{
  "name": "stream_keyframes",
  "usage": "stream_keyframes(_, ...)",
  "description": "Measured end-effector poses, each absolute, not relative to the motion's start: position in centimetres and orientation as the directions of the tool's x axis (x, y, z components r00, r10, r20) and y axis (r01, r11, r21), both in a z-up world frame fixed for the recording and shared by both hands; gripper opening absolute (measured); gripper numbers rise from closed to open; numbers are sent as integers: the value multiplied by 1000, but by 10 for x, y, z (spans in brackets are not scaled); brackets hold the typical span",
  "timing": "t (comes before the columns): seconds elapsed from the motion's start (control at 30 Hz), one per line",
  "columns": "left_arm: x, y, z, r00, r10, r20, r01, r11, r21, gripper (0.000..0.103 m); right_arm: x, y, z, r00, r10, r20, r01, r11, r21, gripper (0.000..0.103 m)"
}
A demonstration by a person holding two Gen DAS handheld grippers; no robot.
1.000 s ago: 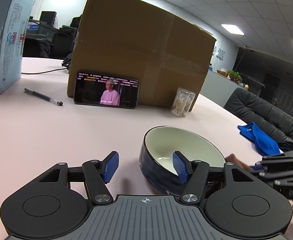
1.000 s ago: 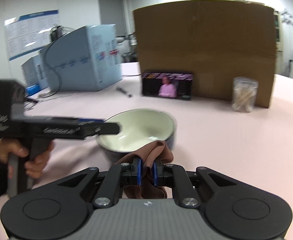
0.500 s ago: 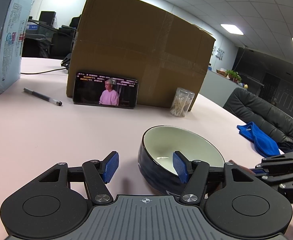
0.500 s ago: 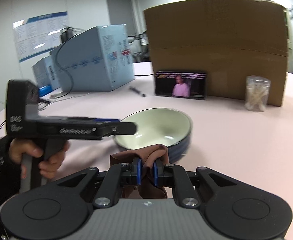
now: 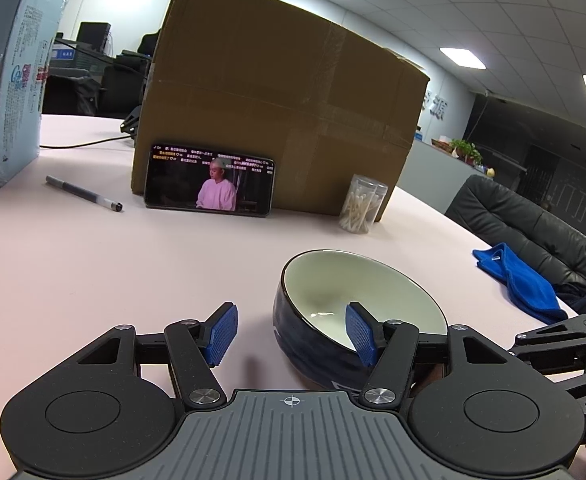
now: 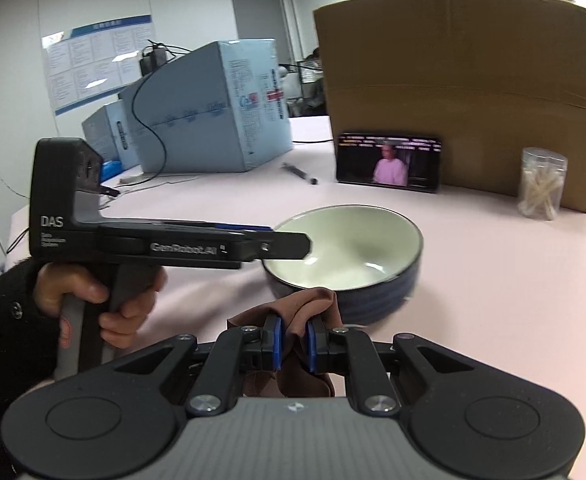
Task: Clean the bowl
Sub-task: 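Wipe the bowl's outer wall with the cloth in the right tool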
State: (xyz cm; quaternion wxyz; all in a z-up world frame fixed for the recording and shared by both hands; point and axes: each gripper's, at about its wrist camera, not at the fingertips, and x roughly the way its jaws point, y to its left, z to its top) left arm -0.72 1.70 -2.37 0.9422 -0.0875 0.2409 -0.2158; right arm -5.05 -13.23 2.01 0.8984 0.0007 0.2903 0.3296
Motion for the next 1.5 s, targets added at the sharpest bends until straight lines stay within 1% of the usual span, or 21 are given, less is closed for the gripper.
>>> stream_keyframes(0.17, -7, 17, -24, 790, -451, -414, 367, 890, -270, 60, -46, -138, 22, 605, 606, -516, -586, 778, 226, 14)
stream_keyframes(0.47, -7, 17, -24, 789, -453, -415, 368, 890, -271, 60, -40, -156, 21, 675, 524, -520, -497, 843, 205, 14)
stream_keyframes(0.57, -7, 17, -24, 789, -453, -416, 368, 889, -271, 60, -39, -156, 19, 665, 539, -517, -501, 835, 225, 14)
stream_keyframes(0.73, -7, 17, -24, 789, -453, -416, 368, 889, -272, 60, -45, -141, 17, 602, 611, -514, -576, 778, 250, 14)
stream_keyframes(0.87, -6, 17, -24, 789, -453, -416, 368, 889, -272, 60, -45, -133, 17, 589, 627, -510, -595, 764, 251, 14)
stream_keyframes(1.0, -7, 16, -24, 788, -455, -414, 370, 888, -272, 60, -42, -144, 19, 603, 616, -507, -568, 778, 269, 14)
stream_keyframes(1.2, -6, 16, -24, 787, -457, -415, 372, 887, -273, 60, -37, -164, 21, 664, 557, -499, -499, 827, 259, 15)
stream_keyframes(1.5, -5, 15, -24, 783, -463, -415, 377, 884, -276, 60, -27, -171, 20, 683, 531, -501, -473, 845, 249, 15)
